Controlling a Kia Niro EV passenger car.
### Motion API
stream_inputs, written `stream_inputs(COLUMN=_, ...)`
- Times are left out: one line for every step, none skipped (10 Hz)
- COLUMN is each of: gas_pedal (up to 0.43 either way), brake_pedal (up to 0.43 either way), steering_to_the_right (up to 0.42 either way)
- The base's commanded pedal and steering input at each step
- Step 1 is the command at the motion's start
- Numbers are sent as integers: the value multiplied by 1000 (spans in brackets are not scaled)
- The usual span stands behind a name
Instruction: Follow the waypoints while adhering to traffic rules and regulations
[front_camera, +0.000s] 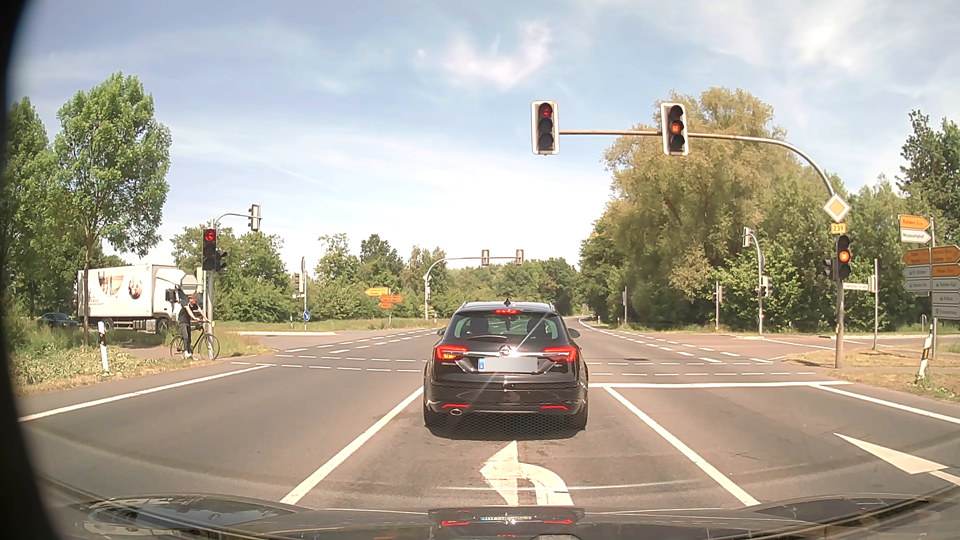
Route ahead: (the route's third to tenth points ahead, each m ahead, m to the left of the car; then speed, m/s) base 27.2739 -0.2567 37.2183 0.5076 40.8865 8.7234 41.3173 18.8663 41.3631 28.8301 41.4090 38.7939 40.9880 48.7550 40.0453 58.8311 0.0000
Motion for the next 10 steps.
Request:
stream_inputs(gas_pedal=0, brake_pedal=0, steering_to_the_right=4)
stream_inputs(gas_pedal=0, brake_pedal=0, steering_to_the_right=4)
stream_inputs(gas_pedal=0, brake_pedal=0, steering_to_the_right=4)
stream_inputs(gas_pedal=0, brake_pedal=0, steering_to_the_right=4)
stream_inputs(gas_pedal=0, brake_pedal=0, steering_to_the_right=4)
stream_inputs(gas_pedal=0, brake_pedal=0, steering_to_the_right=4)
stream_inputs(gas_pedal=0, brake_pedal=0, steering_to_the_right=4)
stream_inputs(gas_pedal=0, brake_pedal=0, steering_to_the_right=4)
stream_inputs(gas_pedal=0, brake_pedal=0, steering_to_the_right=4)
stream_inputs(gas_pedal=0, brake_pedal=0, steering_to_the_right=4)
